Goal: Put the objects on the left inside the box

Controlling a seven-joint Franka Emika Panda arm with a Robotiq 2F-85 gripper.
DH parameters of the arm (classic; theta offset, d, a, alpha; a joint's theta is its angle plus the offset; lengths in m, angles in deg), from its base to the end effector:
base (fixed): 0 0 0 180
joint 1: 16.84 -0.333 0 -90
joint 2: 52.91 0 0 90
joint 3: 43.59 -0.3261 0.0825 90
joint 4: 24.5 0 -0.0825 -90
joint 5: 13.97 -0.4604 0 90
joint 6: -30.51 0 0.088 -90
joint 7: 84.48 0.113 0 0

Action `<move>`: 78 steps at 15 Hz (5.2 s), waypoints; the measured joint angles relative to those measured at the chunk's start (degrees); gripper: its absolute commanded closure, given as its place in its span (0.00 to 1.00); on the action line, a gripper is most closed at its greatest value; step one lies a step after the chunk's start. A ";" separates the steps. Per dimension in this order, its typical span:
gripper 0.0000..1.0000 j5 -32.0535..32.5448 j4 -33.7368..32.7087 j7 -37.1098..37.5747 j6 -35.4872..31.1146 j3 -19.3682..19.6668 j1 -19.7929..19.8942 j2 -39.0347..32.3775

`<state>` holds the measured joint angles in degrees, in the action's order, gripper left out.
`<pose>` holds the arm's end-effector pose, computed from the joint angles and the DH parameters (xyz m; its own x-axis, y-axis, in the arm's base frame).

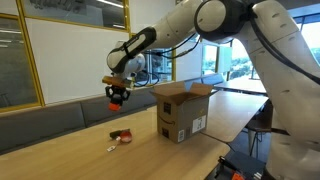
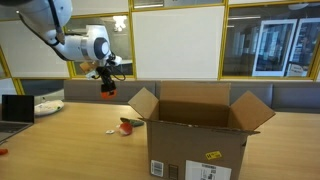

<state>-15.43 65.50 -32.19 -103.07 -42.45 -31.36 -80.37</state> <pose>0.7641 0.1844 0.3612 0.7492 -0.6430 0.1592 -0.6058 -0.7623 -0.2279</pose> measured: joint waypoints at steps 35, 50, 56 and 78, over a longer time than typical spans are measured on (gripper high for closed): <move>0.67 19.30 41.49 -10.82 -21.80 4.66 28.57 35.32; 0.00 1.29 34.22 -25.85 -19.71 7.45 28.01 19.71; 0.00 1.68 32.96 -26.19 -18.83 7.87 26.26 20.78; 0.00 2.35 42.41 -33.52 -16.95 -6.82 9.88 28.78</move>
<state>-13.08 107.90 -65.71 -120.01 -49.27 -21.47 -51.58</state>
